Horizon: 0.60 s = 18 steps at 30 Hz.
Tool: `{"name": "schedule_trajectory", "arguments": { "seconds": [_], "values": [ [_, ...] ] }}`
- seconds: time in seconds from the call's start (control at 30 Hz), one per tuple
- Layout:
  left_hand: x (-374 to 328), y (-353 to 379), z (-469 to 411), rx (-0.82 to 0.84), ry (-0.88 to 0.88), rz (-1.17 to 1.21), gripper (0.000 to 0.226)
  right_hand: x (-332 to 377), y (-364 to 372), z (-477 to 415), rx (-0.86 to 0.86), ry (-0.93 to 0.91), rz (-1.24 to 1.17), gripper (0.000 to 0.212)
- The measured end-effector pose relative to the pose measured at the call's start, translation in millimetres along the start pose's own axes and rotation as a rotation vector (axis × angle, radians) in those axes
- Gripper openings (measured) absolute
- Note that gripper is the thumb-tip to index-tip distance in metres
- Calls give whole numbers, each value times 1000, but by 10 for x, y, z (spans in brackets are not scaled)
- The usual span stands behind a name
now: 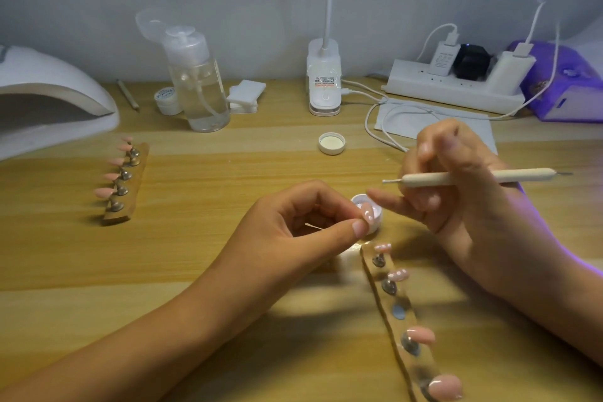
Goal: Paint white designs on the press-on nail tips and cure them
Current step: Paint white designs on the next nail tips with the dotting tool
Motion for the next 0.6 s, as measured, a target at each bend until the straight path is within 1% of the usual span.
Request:
{"name": "schedule_trajectory", "arguments": {
  "seconds": [0.07,0.13,0.17,0.23,0.3,0.43,0.6],
  "values": [
    [20,-14,2,-13,-11,1,4,48,-136,5,-80,-29,75,23],
    [36,-24,6,-21,-19,13,3,106,-242,22,-134,-29,243,12],
    [40,-29,9,-26,-22,17,3,134,-273,36,-148,-19,340,11],
    [41,-43,12,-37,-21,27,4,209,-236,40,-131,-16,601,10],
    [33,-56,15,-49,-14,43,6,224,-107,31,-64,-36,812,17],
    [21,-87,23,-79,-2,87,8,180,46,27,50,-64,955,20],
    [-3,-131,28,-112,7,78,5,129,84,-4,108,-33,988,22]
  ]
}}
Point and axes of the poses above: each hand's wrist, its own z-axis away from the middle knuckle, its own y-axis out of the palm, x = y × z, the point moved 10 cm from there along -z, towards the middle knuckle, and after that the axes turned 15 degrees about x, right-handed, at the moved point
